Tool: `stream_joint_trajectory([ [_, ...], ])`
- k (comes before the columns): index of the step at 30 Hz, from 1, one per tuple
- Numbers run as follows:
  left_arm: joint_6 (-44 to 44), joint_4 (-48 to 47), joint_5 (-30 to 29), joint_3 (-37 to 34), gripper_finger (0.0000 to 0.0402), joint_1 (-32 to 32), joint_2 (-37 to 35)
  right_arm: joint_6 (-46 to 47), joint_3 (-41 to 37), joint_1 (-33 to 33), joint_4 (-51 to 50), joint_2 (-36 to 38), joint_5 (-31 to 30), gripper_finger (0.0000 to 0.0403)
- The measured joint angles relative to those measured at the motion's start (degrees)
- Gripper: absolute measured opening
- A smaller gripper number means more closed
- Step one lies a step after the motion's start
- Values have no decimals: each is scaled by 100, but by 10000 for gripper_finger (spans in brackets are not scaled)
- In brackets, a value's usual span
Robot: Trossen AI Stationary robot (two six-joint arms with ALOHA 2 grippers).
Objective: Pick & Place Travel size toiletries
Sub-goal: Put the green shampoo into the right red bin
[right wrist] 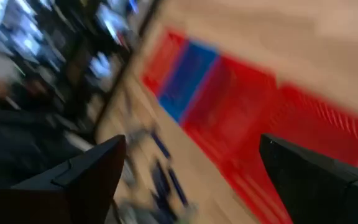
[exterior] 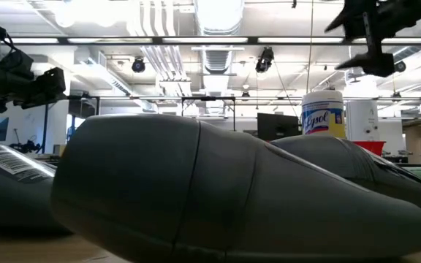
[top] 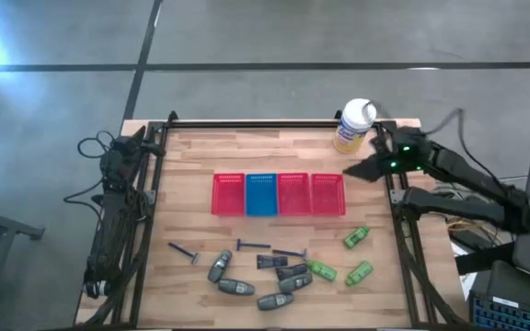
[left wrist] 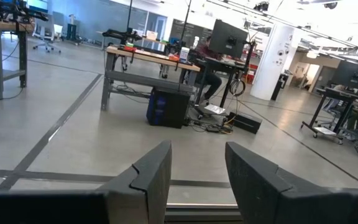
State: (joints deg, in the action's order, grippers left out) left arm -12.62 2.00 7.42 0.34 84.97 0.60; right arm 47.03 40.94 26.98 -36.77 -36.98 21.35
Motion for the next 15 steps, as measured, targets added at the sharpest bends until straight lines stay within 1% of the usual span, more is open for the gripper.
stream_joint_trajectory([
  [3,0,0,0,0,156,0,1,-293,179,-674,-564,-497,-251,364],
  [6,2,2,0,0,156,2,2,-444,225,-1263,-1076,-909,-276,364],
  [8,2,2,0,0,156,1,2,-342,216,-1561,-1162,-1131,-273,364],
  [11,2,2,0,0,156,2,2,-69,207,-1795,-1094,-1439,-283,364],
  [15,1,2,0,0,156,2,2,24,223,-1815,-660,-1851,-301,364],
])
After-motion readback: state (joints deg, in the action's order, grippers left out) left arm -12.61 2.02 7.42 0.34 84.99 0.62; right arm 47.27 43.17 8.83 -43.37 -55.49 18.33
